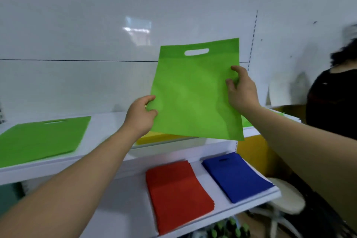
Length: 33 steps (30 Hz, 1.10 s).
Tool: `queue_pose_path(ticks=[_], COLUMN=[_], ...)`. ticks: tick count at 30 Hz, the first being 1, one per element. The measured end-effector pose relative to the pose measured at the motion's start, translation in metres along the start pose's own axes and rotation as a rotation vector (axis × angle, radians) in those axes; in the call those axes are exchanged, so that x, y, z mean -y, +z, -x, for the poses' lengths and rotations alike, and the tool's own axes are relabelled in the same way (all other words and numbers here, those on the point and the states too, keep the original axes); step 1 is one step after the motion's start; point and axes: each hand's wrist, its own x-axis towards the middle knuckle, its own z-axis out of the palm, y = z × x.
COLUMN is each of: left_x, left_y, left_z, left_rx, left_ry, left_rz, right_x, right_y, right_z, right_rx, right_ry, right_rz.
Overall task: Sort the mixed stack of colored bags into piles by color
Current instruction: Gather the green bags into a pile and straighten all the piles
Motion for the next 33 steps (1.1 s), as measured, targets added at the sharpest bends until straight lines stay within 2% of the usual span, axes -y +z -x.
queue_pose_path(ticks=[7, 13, 28, 33], left_x=[-0.058, -0.083, -0.081, -0.065], left_y=[0.133, 0.203, 0.284, 0.296], left_z=[0.006, -0.006, -0.116, -0.124], left_rx=[0.11, 0.181, 0.173, 0.229], left_ry=[0.091, 0.123, 0.017, -0.091], left_rz=[0.023, 0.004, -0.027, -0.101], right_x=[-0.098, -0.159, -0.265, -0.294], right_y=[-0.106, -0.142, -0.066, -0.033], right_z=[-0.011, -0.028, -0.139, -0.165], right_rx=[-0.057, -0.091, -0.001, 0.116], right_ry=[0.13, 0.2, 0.224, 0.195], right_rz=[0.116, 0.157, 0.149, 0.126])
